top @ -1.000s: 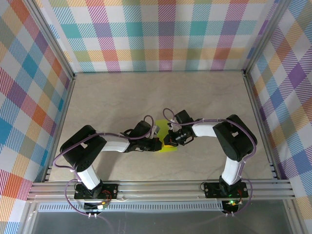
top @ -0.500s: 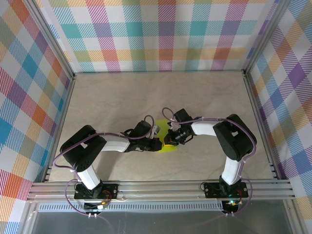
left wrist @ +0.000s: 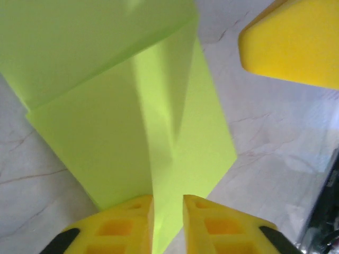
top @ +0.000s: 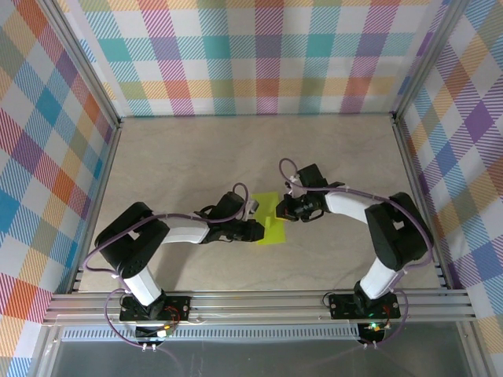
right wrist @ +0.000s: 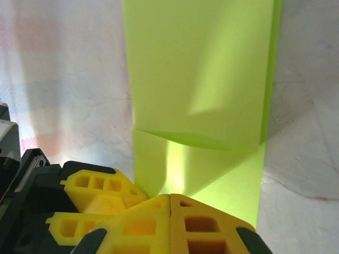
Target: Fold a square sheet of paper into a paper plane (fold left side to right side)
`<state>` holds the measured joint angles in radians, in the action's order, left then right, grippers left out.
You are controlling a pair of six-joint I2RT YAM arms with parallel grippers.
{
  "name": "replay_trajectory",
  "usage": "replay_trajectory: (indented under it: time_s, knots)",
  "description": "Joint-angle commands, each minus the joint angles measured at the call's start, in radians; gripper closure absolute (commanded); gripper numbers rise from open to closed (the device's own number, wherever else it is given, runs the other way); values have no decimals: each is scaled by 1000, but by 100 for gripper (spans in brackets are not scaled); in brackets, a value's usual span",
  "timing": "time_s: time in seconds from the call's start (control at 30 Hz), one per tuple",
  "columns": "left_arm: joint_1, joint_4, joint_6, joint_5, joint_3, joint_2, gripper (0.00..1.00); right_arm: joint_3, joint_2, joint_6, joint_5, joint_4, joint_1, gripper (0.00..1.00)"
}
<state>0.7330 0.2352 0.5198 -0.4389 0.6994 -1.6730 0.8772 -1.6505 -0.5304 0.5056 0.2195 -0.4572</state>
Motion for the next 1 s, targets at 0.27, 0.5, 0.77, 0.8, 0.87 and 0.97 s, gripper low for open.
replay_trajectory:
  time_s: [0.27, 0.5, 0.77, 0.8, 0.87, 0.97]
  knots:
    - [-105, -62, -61, 54, 24, 123, 48, -150, 122, -23, 44, -164, 85, 63]
    - [-104, -57, -75, 26, 61, 39, 48, -202, 138, -94, 107, -299, 110, 32]
    - [-104, -23, -63, -5, 72, -28, 50, -199, 135, -80, 112, -280, 114, 28]
    - [-105, -19, -61, -10, 74, -33, 51, -198, 134, -78, 113, -278, 114, 28]
    - [-104, -17, -60, -14, 78, -45, 53, -196, 131, -76, 114, -276, 114, 28]
    - [-104, -14, -58, -20, 84, -55, 56, -193, 127, -74, 122, -275, 114, 29]
